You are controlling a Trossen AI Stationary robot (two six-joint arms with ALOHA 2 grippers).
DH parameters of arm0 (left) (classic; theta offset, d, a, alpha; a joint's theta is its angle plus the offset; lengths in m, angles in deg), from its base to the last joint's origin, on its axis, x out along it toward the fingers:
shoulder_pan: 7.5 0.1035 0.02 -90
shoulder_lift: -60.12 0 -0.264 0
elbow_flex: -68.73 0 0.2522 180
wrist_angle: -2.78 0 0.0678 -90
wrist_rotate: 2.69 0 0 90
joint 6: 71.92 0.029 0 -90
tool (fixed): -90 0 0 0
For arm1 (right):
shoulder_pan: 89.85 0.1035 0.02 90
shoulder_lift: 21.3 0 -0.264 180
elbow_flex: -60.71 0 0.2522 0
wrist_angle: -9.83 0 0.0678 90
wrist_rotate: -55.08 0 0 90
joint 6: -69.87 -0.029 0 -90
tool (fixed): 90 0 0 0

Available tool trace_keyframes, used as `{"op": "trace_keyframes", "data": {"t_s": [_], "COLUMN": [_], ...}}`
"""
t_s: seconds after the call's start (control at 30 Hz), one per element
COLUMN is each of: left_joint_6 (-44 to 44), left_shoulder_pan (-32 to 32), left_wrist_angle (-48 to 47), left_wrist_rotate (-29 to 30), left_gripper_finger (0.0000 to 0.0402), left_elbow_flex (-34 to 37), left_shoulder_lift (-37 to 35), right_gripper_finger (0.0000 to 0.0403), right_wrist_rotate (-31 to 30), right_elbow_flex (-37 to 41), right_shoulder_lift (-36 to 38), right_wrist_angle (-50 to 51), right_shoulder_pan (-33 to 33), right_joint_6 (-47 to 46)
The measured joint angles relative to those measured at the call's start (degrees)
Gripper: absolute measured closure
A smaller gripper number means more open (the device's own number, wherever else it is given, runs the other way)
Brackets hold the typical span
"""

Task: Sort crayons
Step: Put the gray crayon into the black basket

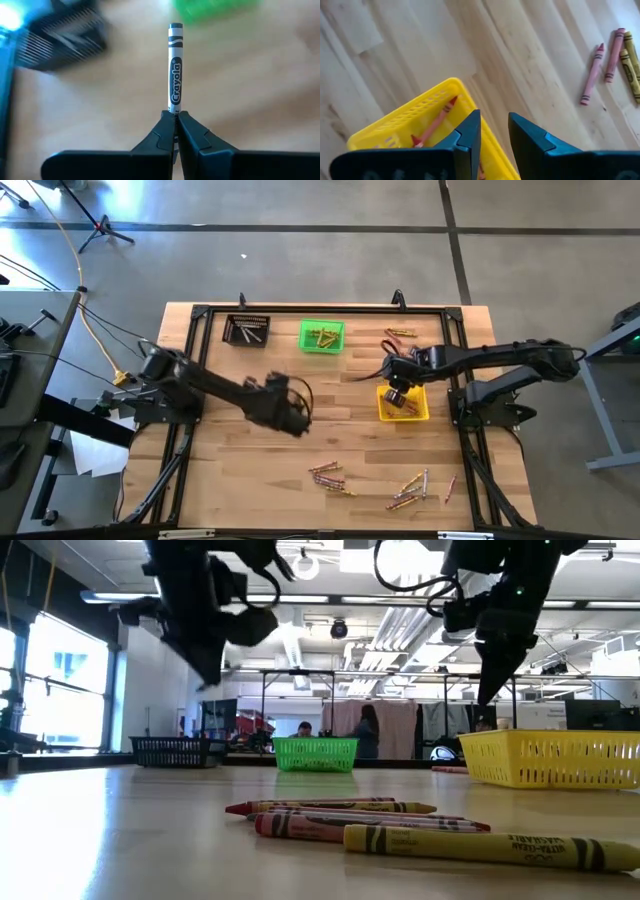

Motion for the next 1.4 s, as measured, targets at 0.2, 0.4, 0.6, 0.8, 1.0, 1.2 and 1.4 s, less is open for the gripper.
{"op": "trace_keyframes", "data": {"t_s": [0.2,0.4,0.6,0.8,1.0,1.2,1.4], "left_joint_6": [-7.1,-1.6,15.7,43.7,58.8,63.9,69.3], "left_shoulder_pan": [7.1,18.3,30.4,39.8,46.2,48.8,50.3], "left_wrist_angle": [-13.7,-16.3,-6.9,10.9,20.6,20.5,20.5], "left_wrist_rotate": [6.0,6.0,5.5,-1.0,-9.5,-7.3,-7.5], "left_gripper_finger": [0.0401,0.0401,0.0401,0.0401,0.0401,0.04,0.0376], "left_elbow_flex": [0.0,1.4,5.8,10.8,13.7,13.7,13.7], "left_shoulder_lift": [-5.8,-9.7,-11.5,-11.7,-11.7,-11.7,-11.7], "right_gripper_finger": [0.0318,0.0318,0.0318,0.0318,0.0318,0.0318,0.0318], "right_wrist_rotate": [0.5,4.6,5.4,6.3,6.5,6.5,6.5], "right_elbow_flex": [0.0,0.0,0.0,0.0,0.0,0.0,0.0], "right_shoulder_lift": [0.0,0.0,0.0,0.0,0.0,0.0,0.0], "right_wrist_angle": [-3.1,-6.3,-7.6,-7.7,-7.7,-8.4,-8.6], "right_shoulder_pan": [-3.2,-5.8,-7.5,-9.0,-10.1,-10.1,-10.1], "right_joint_6": [0.6,0.3,-1.9,-5.2,-8.5,-11.3,-13.7]}}
